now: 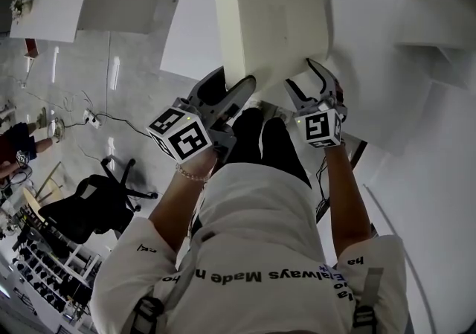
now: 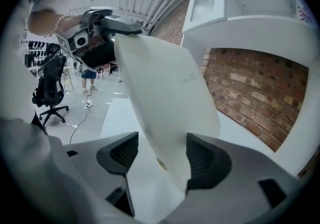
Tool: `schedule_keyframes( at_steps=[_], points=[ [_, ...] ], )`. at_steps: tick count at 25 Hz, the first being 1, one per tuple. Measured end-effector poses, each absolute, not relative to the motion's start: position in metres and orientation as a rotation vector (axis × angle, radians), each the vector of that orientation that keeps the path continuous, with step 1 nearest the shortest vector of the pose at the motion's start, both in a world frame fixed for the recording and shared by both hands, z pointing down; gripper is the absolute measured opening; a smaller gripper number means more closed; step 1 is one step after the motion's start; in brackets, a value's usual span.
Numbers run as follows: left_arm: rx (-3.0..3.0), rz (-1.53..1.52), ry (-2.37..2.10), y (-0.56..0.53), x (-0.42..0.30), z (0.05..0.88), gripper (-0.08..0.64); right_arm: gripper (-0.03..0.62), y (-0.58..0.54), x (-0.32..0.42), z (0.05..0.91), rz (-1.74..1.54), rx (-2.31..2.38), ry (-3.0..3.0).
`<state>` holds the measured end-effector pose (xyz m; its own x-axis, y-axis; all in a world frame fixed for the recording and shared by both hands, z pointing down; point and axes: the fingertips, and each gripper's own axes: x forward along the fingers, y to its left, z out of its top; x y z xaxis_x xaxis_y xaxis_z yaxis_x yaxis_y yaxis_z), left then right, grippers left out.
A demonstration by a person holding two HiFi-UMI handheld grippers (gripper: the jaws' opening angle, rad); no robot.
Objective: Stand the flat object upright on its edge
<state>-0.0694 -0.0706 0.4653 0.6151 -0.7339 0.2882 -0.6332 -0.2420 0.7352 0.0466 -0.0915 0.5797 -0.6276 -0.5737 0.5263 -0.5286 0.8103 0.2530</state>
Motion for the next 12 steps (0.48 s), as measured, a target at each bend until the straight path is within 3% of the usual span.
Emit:
schedule_keyframes(
  at_steps=[12],
  points=[
    [2.048, -0.081, -1.179, -0.117, -0.087, 0.431, 0.296, 0.285, -0.124, 0.011, 0.571, 0.073, 0.862, -2.505]
  ],
)
